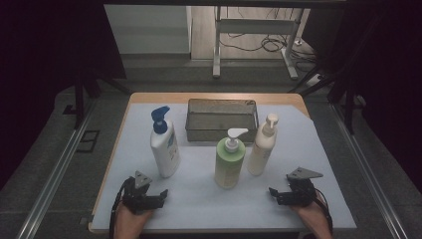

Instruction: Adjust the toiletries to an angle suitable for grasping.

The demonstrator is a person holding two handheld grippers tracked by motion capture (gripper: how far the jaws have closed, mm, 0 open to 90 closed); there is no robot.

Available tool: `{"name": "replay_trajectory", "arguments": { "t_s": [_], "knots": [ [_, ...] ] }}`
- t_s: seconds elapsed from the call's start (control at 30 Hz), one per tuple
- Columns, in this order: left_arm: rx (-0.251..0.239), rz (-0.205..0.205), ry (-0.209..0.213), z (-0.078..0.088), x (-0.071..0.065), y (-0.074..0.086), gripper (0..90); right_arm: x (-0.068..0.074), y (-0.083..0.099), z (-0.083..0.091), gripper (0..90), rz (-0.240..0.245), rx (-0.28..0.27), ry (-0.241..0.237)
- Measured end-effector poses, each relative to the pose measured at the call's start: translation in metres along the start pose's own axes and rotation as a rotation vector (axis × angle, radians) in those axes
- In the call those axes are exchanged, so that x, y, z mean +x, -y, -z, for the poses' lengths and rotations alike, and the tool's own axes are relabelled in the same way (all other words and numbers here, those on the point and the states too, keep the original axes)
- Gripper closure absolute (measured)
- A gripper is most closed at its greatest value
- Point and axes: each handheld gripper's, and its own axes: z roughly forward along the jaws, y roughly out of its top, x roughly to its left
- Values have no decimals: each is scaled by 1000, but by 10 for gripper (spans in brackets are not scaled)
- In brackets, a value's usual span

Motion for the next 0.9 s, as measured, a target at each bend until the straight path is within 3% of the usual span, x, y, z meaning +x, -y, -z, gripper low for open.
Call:
{"name": "replay_trajectory", "arguments": {
  "t_s": [0.7,0.9],
  "knots": [
    [-2,2,1,0,0,0,107,1,-6,6,146,-28,-21,-37],
    [-2,2,1,0,0,0,106,4,-11,8,226,-26,-29,-51]
  ]
}}
